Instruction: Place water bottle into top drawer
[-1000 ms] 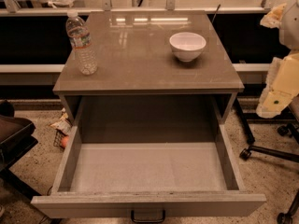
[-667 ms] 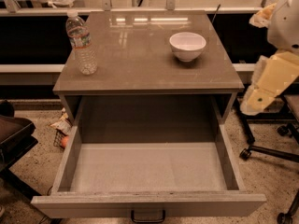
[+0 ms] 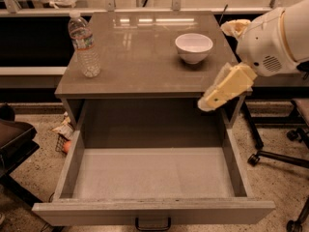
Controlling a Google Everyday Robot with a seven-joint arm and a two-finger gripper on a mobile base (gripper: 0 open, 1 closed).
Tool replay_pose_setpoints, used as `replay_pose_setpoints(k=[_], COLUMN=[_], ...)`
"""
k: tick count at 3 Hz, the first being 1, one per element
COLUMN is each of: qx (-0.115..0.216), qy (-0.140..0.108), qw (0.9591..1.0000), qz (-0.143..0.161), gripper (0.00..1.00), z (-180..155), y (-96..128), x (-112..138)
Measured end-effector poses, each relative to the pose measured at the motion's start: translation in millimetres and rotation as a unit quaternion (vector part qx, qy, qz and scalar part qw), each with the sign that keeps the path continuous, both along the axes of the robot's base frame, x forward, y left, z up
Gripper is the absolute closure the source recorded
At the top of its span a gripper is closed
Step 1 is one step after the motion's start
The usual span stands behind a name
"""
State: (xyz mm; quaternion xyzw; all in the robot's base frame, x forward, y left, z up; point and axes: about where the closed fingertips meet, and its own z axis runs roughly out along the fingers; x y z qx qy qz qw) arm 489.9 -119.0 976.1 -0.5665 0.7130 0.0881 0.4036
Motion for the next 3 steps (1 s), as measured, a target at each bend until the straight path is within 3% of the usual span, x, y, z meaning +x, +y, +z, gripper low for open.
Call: replay_pose_setpoints(k=[1, 2, 3], qx=[0.094, 0.154, 0.164], qy=[-0.028, -0.03, -0.029], qw=[0.9951, 0.9875, 0.9858], qz=[0.015, 0.021, 0.022], gripper=[0.0, 0.0, 0.0], z=[-2.1, 7.1, 12.0], y=[23.0, 44.1, 48.9], x=[16.3, 10.9, 9.0])
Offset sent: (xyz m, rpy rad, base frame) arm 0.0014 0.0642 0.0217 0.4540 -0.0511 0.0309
